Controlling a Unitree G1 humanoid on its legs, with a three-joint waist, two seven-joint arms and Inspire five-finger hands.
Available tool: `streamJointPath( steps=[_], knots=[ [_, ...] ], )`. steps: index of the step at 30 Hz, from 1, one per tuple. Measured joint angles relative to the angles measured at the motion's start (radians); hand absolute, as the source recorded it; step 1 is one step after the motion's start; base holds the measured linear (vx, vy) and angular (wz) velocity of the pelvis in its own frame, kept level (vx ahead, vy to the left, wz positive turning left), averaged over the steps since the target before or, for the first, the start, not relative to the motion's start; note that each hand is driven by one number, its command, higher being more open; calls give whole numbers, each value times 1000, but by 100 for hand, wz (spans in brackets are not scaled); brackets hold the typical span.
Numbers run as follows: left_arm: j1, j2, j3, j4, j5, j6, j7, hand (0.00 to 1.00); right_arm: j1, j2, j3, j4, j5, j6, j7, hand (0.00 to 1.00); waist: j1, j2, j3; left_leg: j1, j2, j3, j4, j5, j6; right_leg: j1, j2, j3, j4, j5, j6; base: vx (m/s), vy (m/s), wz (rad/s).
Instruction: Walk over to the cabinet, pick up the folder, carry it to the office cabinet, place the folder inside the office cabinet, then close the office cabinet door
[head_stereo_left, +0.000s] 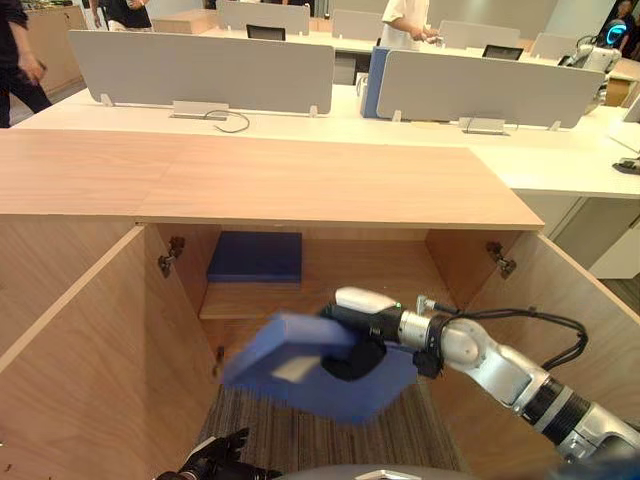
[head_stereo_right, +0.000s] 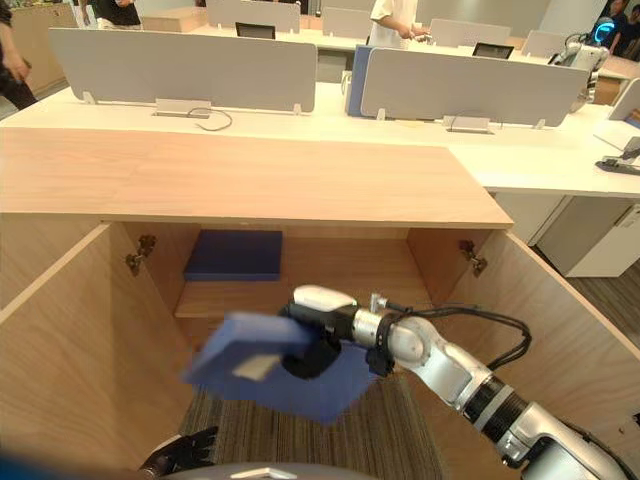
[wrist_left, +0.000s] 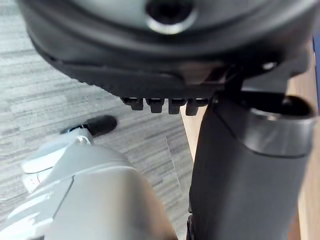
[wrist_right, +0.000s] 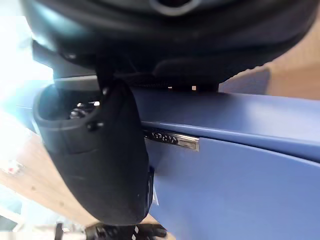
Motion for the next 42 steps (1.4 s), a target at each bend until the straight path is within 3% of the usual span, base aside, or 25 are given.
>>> streamJointPath(
  steps=[1, 6, 8, 10, 12, 13, 14, 15, 17, 18, 21, 25, 30, 37, 42],
  knots=[
    [-4, -12, 24, 8, 20, 0, 12, 100, 0, 0, 5, 27, -4, 3, 6, 0, 0, 0, 6, 0, 0, 0, 0, 0, 0, 0, 0, 0, 0, 0, 0, 0, 0, 0],
    [-3, -87, 110, 7, 87, -5, 82, 100, -4, 40, -56, 242, -5, 29, -11, 0, 5, 53, 58, -2, -6, 0, 5, -3, 2, -3, -5, 0, 7, -2, 4, 0, 0, 0],
    [-8, -112, 140, 6, 104, -6, 105, 100, -4, 118, -174, 358, -4, 59, -51, 0, 6, 69, 81, -17, -8, 0, 10, -5, 5, -28, -8, 1, 31, -10, 9, 0, 0, 0],
    [-40, -134, 173, 6, 105, -5, 132, 100, -16, 221, -361, 475, 69, 102, -120, 0, 11, 76, 133, -87, -12, -9, 113, -47, 11, -75, -16, 1, 92, -28, 15, -57, 8, 2],
    [-90, -169, 228, 3, 102, -5, 179, 100, -69, 350, -592, 563, 271, 162, -253, 0, 26, 95, 216, -184, -1, -20, 301, -126, 15, -131, -16, 5, 193, -59, 13, -112, 26, -4],
    [-103, -180, 243, 2, 100, -5, 191, 100, -85, 375, -632, 564, 323, 169, -289, 0, 27, 99, 238, -207, 4, -21, 353, -150, 16, -150, -17, 8, 233, -75, 12, -90, 31, -15],
    [-117, -197, 272, -6, 83, -4, 219, 100, -116, 417, -661, 563, 489, 169, -359, 0, 34, 101, 264, -261, 20, -15, 456, -200, 17, -209, -16, 24, 334, -118, 14, -155, 34, -35],
    [-118, -210, 294, -29, 52, 2, 244, 100, -147, 465, -680, 550, 696, 169, -405, 0, 39, 97, 275, -318, 33, -2, 563, -252, 17, -278, -16, 41, 446, -167, 12, -156, 28, -45],
    [-119, -220, 308, -51, 13, 3, 261, 100, -172, 513, -679, 504, 908, 155, -439, 0, 43, 100, 288, -383, 53, 7, 691, -316, 14, -350, -14, 61, 565, -226, 11, -172, 8, -46],
    [-120, -238, 326, -74, -23, 8, 280, 100, -183, 548, -678, 451, 1109, 151, -441, 0, 50, 101, 299, -435, 68, 10, 803, -373, 10, -413, -11, 75, 680, -284, 11, -151, -5, -36],
    [-122, -269, 358, -105, -89, 17, 301, 100, -192, 583, -679, 361, 1296, 111, -449, 0, 60, 98, 310, -526, 77, -2, 972, -455, 11, -505, -20, 82, 859, -377, 12, -100, -8, -8],
    [-126, -297, 413, -170, -130, 17, 297, 100, -280, 577, -685, 344, 1426, 54, -454, 0, 72, 94, 333, -676, 74, -35, 1198, -545, 12, -637, -45, 80, 1088, -478, 33, -48, 15, 8],
    [-141, -318, 413, -232, -157, 15, 281, 100, -380, 550, -747, 351, 1475, 42, -497, 0, 87, 100, 356, -805, 36, -52, 1354, -598, 30, -744, -104, 76, 1247, -550, 58, -55, 71, 18],
    [-156, -318, 398, -239, -187, 25, 288, 100, -634, 466, -869, 561, 1565, 42, -561, 0, 120, 103, 366, -925, -25, -84, 1424, -600, 42, -819, -166, 46, 1320, -583, 71, -28, 45, 27],
    [-116, -305, 362, -146, -169, 116, 323, 100, -798, 353, -999, 674, 1620, 44, -636, 0, 166, 113, 390, -1026, -75, -115, 1491, -600, 44, -883, -220, 14, 1404, -619, 75, -11, 9, 34]
  ],
)
